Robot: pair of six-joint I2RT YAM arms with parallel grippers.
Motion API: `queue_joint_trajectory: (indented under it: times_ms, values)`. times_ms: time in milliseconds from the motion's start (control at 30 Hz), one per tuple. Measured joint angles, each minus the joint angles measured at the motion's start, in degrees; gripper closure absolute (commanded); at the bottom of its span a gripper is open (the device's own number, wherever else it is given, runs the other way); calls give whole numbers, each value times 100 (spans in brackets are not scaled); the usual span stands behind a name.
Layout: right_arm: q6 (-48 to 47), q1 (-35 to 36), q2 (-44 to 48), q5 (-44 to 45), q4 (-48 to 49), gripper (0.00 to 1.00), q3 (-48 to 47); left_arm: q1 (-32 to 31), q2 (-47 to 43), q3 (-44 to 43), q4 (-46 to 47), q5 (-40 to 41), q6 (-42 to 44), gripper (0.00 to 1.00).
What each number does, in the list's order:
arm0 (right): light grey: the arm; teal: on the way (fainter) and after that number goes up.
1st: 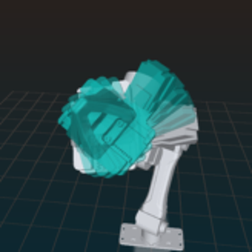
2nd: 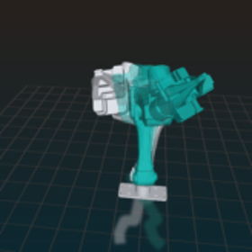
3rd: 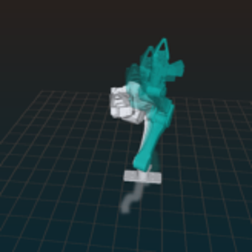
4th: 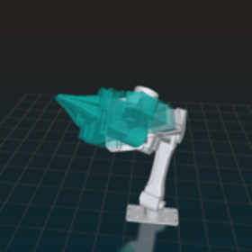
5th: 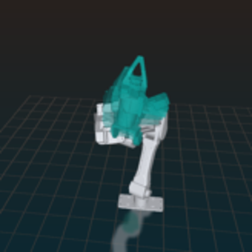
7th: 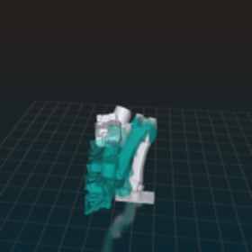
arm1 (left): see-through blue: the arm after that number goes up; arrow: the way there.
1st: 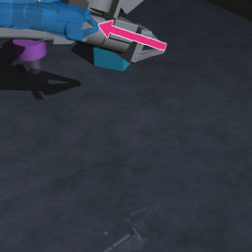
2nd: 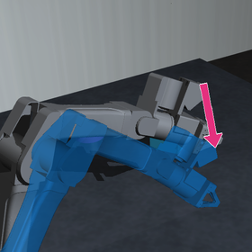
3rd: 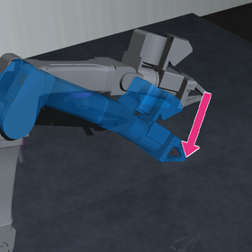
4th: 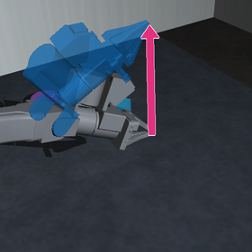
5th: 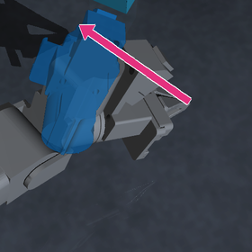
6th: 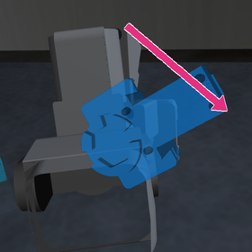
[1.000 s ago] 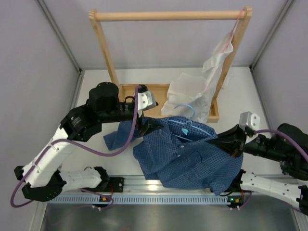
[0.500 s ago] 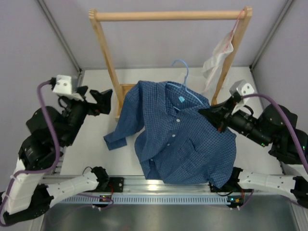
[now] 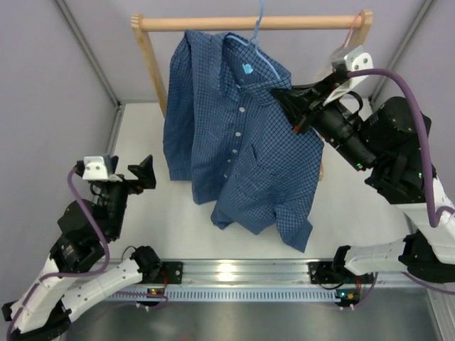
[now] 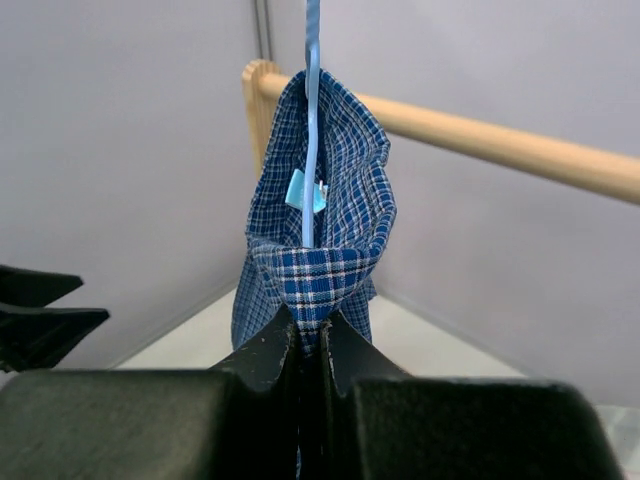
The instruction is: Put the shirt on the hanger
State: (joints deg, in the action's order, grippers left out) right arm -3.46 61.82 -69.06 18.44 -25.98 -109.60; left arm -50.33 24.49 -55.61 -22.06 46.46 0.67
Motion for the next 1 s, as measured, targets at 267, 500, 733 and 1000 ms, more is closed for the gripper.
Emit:
queue_joint_trajectory:
  times_ms: [267, 500, 733, 1000]
  values:
    - [-542, 0, 756, 199, 920, 100, 691, 0, -125, 2, 313, 109, 101, 2]
    - [-404, 0, 1582, 190, 2518, 100, 3220, 0, -199, 98, 328, 46, 179, 2]
    - [48, 262, 970, 457, 3368, 100, 4898, 0, -238, 188, 326, 142, 282, 2]
    - [308, 704, -761, 1681, 3508, 100, 3283, 66, 144, 127, 326, 1292, 396, 2]
